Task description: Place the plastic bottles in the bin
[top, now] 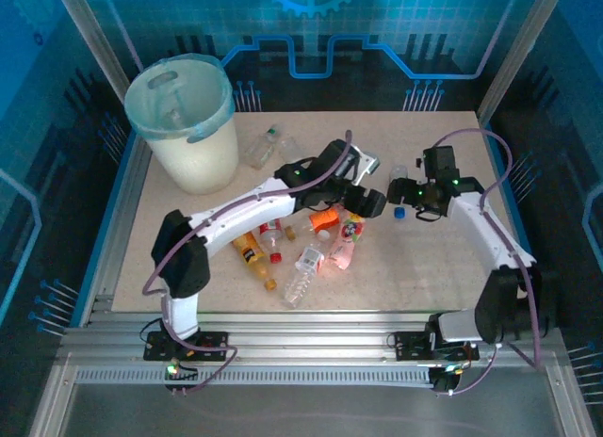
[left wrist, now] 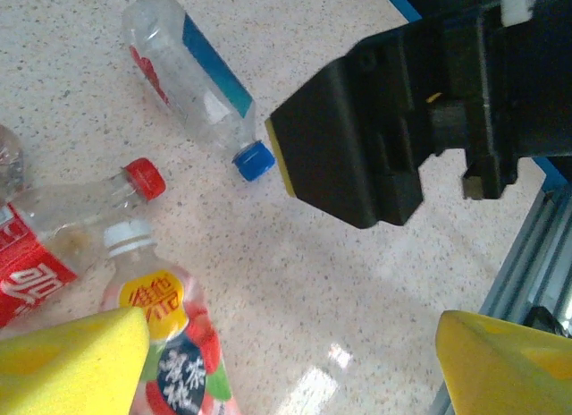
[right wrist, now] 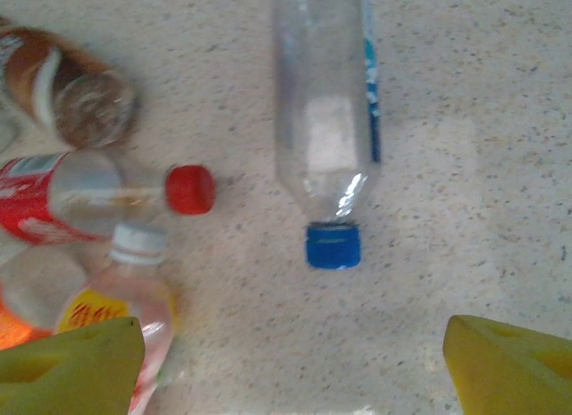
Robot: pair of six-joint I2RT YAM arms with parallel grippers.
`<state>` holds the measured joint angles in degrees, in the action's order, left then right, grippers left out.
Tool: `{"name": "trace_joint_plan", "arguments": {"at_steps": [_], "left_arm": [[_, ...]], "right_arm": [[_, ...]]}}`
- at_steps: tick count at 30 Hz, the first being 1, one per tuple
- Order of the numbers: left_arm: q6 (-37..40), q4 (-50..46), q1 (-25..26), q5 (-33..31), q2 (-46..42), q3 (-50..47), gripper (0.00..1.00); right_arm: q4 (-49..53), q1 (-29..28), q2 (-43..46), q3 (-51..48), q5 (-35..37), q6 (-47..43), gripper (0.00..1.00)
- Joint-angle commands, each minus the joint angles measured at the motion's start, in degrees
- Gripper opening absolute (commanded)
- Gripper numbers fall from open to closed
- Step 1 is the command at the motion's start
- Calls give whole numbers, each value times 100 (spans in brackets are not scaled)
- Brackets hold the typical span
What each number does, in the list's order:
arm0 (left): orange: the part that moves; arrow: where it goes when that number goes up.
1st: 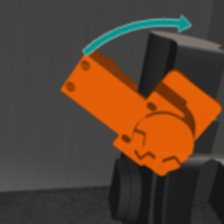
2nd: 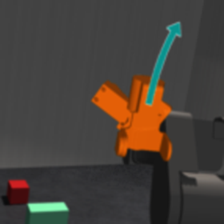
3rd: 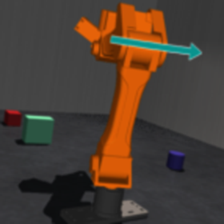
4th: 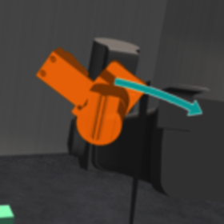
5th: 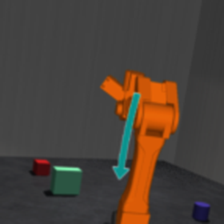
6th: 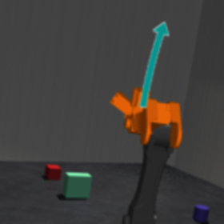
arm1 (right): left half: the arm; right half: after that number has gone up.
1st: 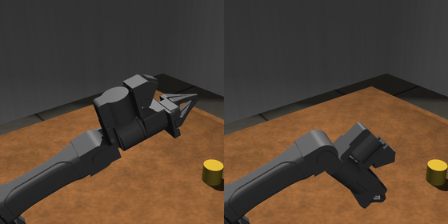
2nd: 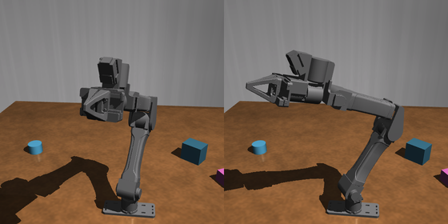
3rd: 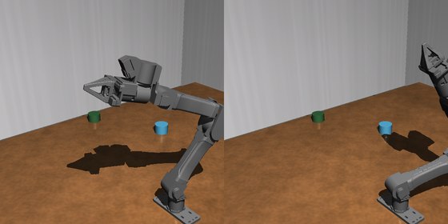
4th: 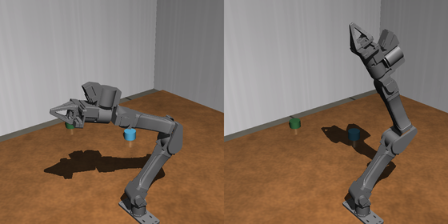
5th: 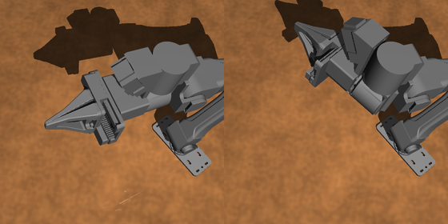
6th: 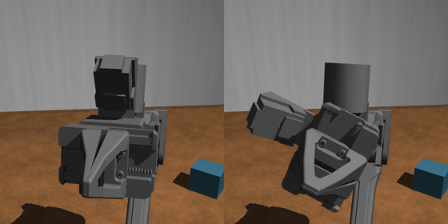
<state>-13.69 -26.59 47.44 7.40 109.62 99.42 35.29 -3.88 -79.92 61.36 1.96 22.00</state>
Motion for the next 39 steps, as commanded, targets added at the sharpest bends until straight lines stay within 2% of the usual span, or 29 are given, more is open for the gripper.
{"name": "trace_joint_plan", "arguments": {"at_steps": [1, 10, 18, 21, 28, 30, 35, 36, 39], "left_arm": [[-266, 173, 37, 131, 426, 613, 85], [-614, 31, 11, 78, 1686, 1988, 85], [-1074, 226, -110, -70, 1891, 2162, 85], [-1188, 263, -132, -107, 1900, 2135, 85], [-1303, 339, -163, -137, 1956, 2108, 84], [-1346, 344, -180, -159, 1950, 2100, 84], [-1397, 391, -241, -137, 1926, 2055, 84], [-1420, 392, -254, -128, 1912, 2060, 84], [-1479, 456, -304, -107, 1858, 2058, 84]], "right_arm": [[-346, 165, -516, 435, -100, -181, 89], [1, 300, -2303, 1658, 291, -575, 91], [171, 300, -3227, 2204, 4, -714, 87], [124, 306, -3314, 2208, 57, -701, 77], [87, 304, -3310, 2136, 76, -688, 71], [109, 312, -3331, 2139, 32, -711, 65], [162, 323, -3313, 2080, 41, -752, 62], [163, 331, -3284, 2056, 33, -761, 58], [258, 336, -3115, 2024, -43, -748, 57]]}}
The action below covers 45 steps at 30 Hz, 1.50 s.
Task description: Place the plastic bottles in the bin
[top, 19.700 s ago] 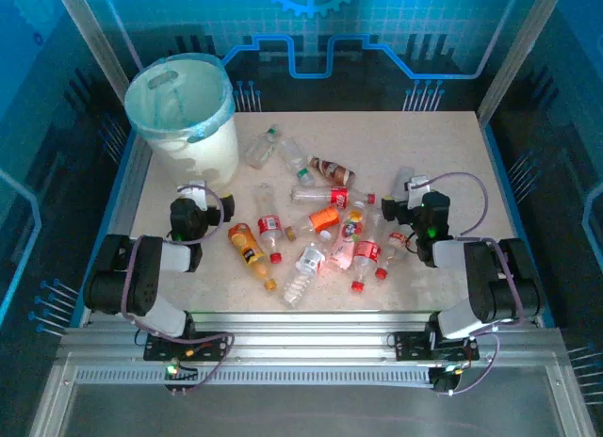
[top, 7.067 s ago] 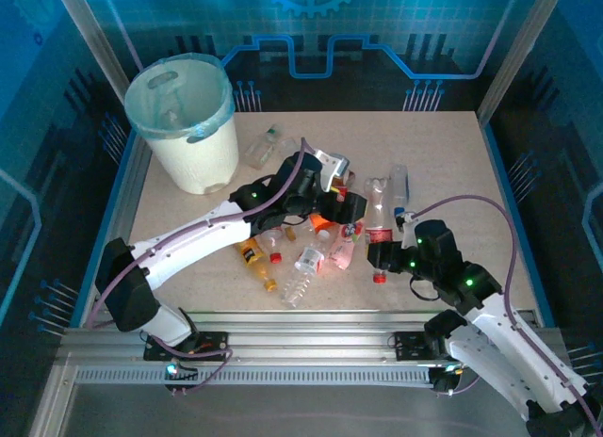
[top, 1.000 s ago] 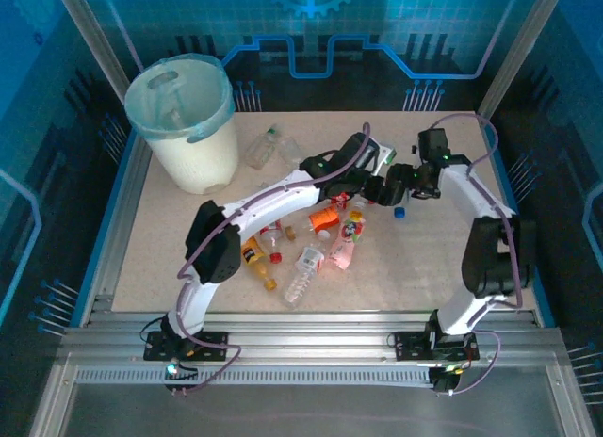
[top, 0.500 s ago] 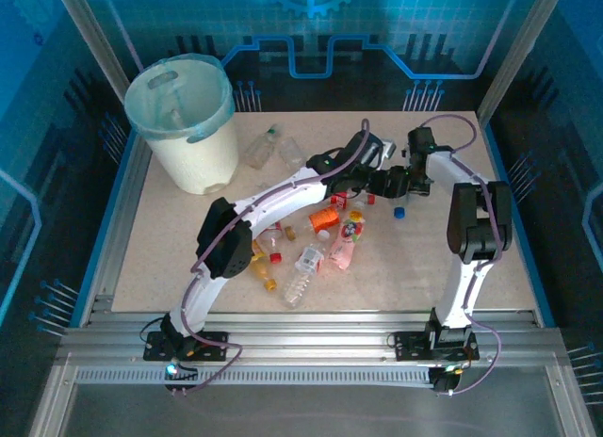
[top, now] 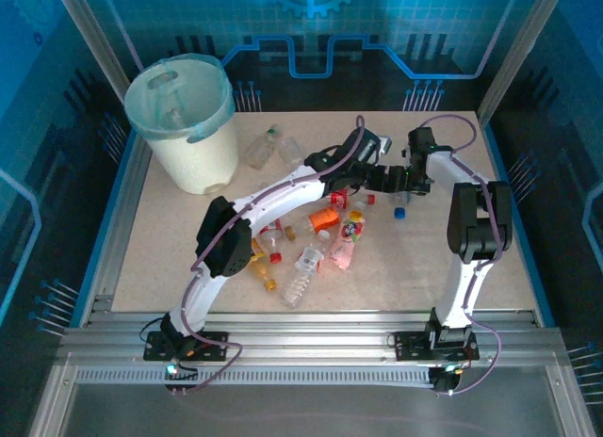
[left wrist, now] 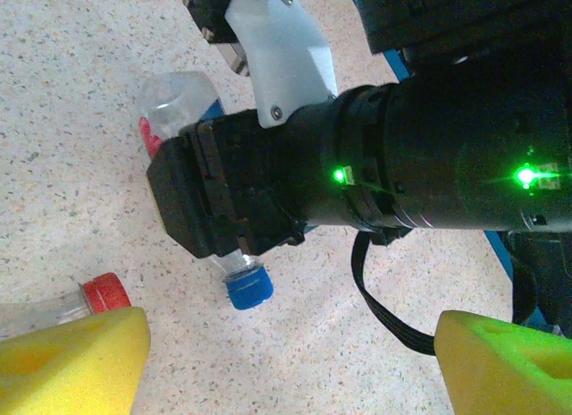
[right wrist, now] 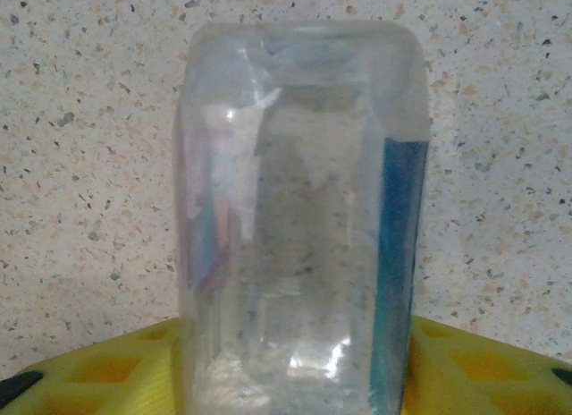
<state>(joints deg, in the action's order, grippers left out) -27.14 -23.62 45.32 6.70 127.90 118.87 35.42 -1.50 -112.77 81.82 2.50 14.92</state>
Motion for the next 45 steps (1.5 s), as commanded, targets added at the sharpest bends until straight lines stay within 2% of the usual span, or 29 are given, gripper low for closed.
{"name": "trace_joint_plan", "arguments": {"at_steps": [1, 9, 16, 21, 33, 39, 45], "left_arm": [[-150, 206, -109, -37, 9, 95, 84], [-131, 140, -235, -61, -233, 39, 84], [-124, 509, -426, -168, -953, -741, 84], [48, 420, -562, -155, -1383, -979, 84], [141, 683, -982, 118, -3020, -2429, 86], [375, 369, -1101, 400, -3751, -2799, 88], [191, 462, -1205, 517, -4502, -3408, 90]], "right_arm": [[241, 102, 278, -89, -112, -33, 57], [209, 68, 1003, -507, -395, 97, 54], [344, -95, 1876, -713, -437, 105, 53], [245, -327, 2609, -850, -684, 88, 53], [-441, -1351, 3469, -1023, -1863, -91, 54], [-890, -2059, 3639, -1150, -1958, -121, 53], [-1458, -2587, 3860, -1335, -2072, -121, 53]]}}
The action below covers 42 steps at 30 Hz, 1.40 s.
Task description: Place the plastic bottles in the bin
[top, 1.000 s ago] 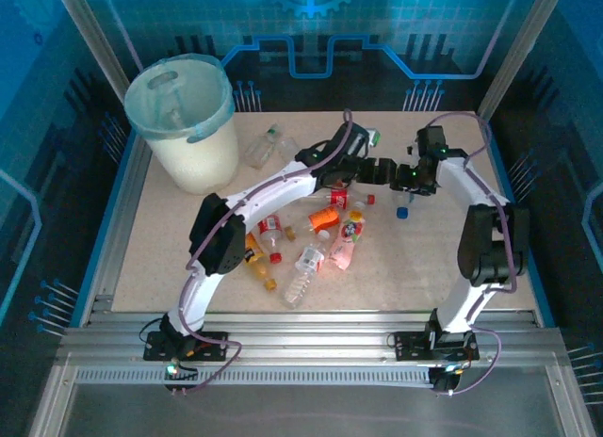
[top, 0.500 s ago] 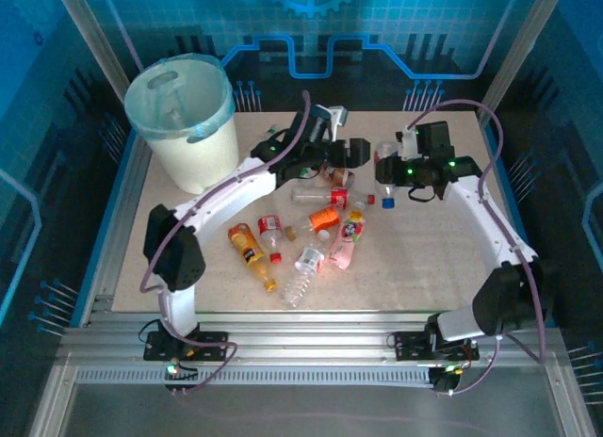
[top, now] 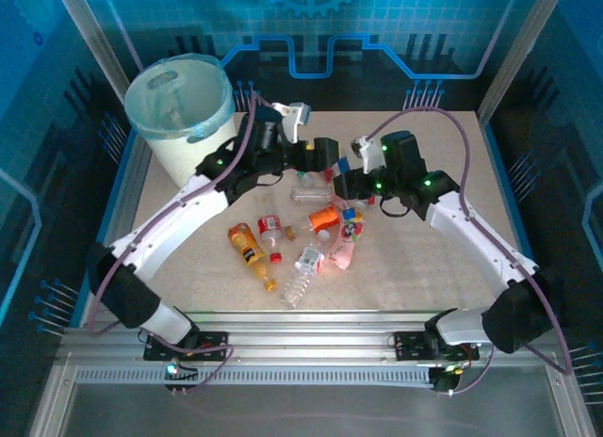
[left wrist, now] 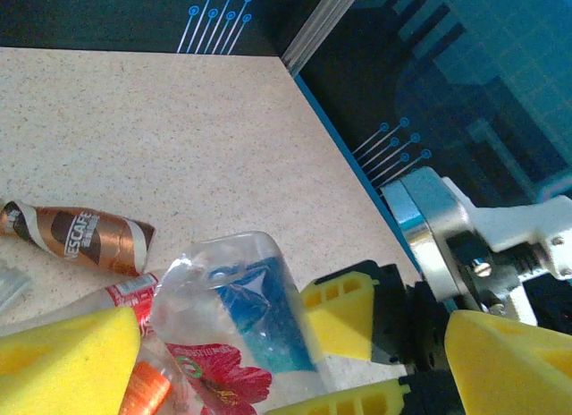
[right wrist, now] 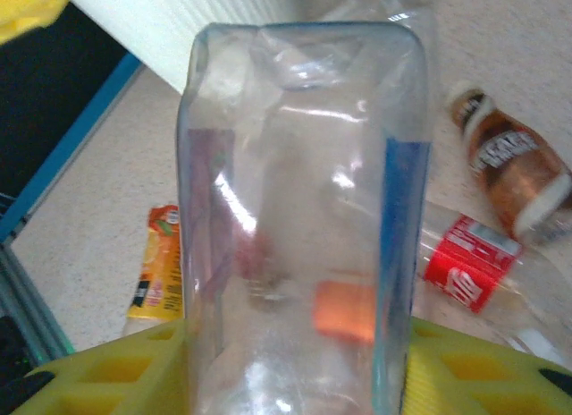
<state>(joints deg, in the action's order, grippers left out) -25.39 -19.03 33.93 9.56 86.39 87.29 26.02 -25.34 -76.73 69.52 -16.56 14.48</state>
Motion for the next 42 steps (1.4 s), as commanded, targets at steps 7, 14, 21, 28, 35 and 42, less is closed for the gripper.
{"name": "trace_joint_plan", "arguments": {"at_steps": [7, 14, 21, 28, 35, 42], "left_arm": [[71, -123, -58, 224, -1107, -1019, 89], [43, -194, -62, 136, -1590, -1428, 90], [-52, -181, -60, 393, -1599, -1376, 87], [-237, 153, -61, 438, -1643, -1511, 60], [-169, 141, -63, 61, -1849, -1606, 58], [-30, 196, -93, -755, -2202, -1737, 60]], "right_arm": [[-1268, -774, 696, -526, 61, -51, 52], [-1835, -1200, 912, -760, 244, -92, 52], [-2310, -1561, 1001, -965, 426, -191, 53], [-2353, -1747, 882, -895, 715, -406, 55], [-2039, -1775, 725, -637, 1010, -333, 78], [-1495, -1796, 839, -378, 1234, -335, 96]]}}
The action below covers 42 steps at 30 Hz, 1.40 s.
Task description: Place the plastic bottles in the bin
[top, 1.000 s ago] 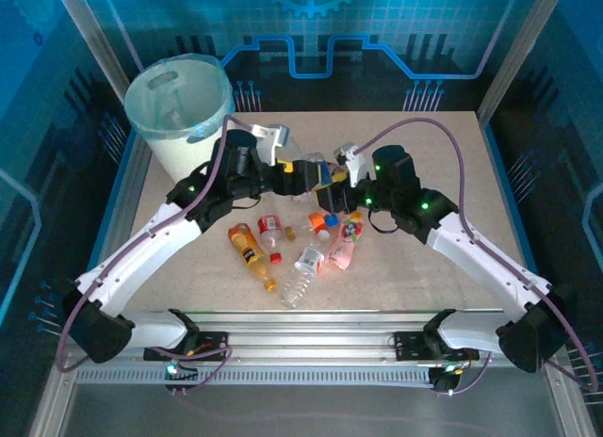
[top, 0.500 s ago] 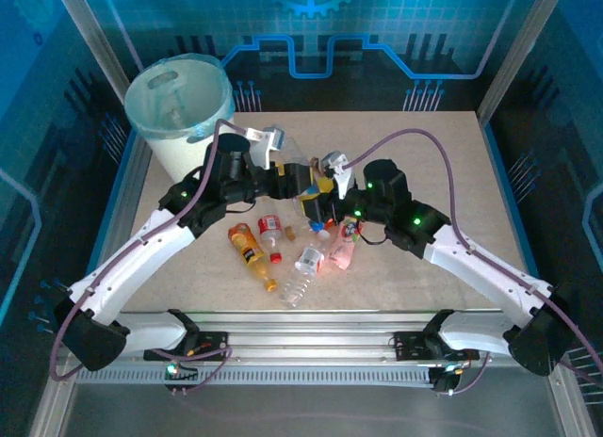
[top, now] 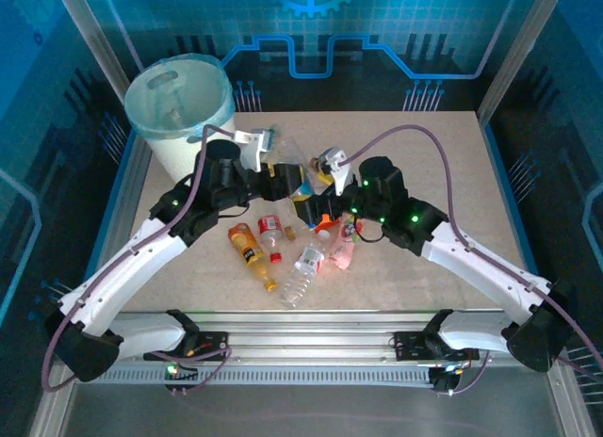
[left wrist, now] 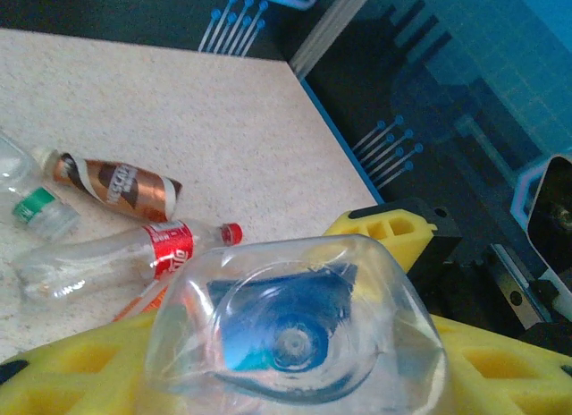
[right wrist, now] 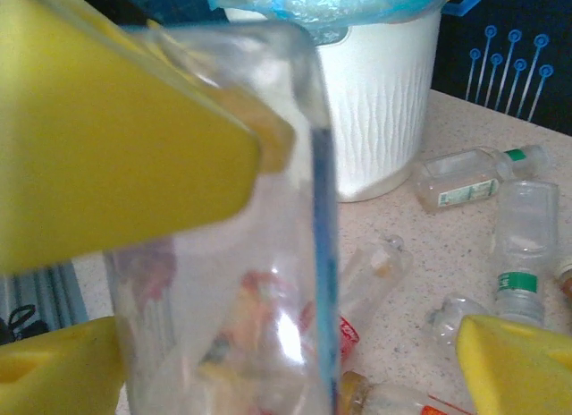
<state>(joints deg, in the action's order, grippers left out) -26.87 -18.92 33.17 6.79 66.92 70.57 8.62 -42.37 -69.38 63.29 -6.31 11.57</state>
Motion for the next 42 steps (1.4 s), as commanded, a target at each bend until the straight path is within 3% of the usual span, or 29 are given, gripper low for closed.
{"name": "trace_joint_plan", "arguments": {"at_steps": [1, 8, 18, 22, 25, 29, 36, 42], "left_arm": [[150, 178, -41, -579, -288, -75, 61], [304, -92, -595, -881, -325, 389, 62], [972, -487, -1805, -970, 266, 2299, 63], [1034, -425, -2353, -1005, 613, 2867, 61], [1019, -528, -2783, -985, 955, 3263, 59], [982, -593, -3333, -981, 1378, 3630, 56], [581, -796, -4377, -925, 2155, 3939, 57], [574, -734, -4732, -643, 2832, 4043, 56]], "right_arm": [[256, -94, 140, 233, 209, -62, 96], [114, -105, 249, 113, 65, -247, 100], [198, -239, -528, 1328, -94, 75, 100], [159, -535, -1239, 2138, 276, 346, 99], [467, -801, -1954, 3092, 692, 355, 95], [1613, -913, -3034, 4740, 987, 633, 94], [2526, -930, -4691, 6931, 629, 1111, 88], [3172, -931, -6151, 9122, 470, 1320, 85]]}}
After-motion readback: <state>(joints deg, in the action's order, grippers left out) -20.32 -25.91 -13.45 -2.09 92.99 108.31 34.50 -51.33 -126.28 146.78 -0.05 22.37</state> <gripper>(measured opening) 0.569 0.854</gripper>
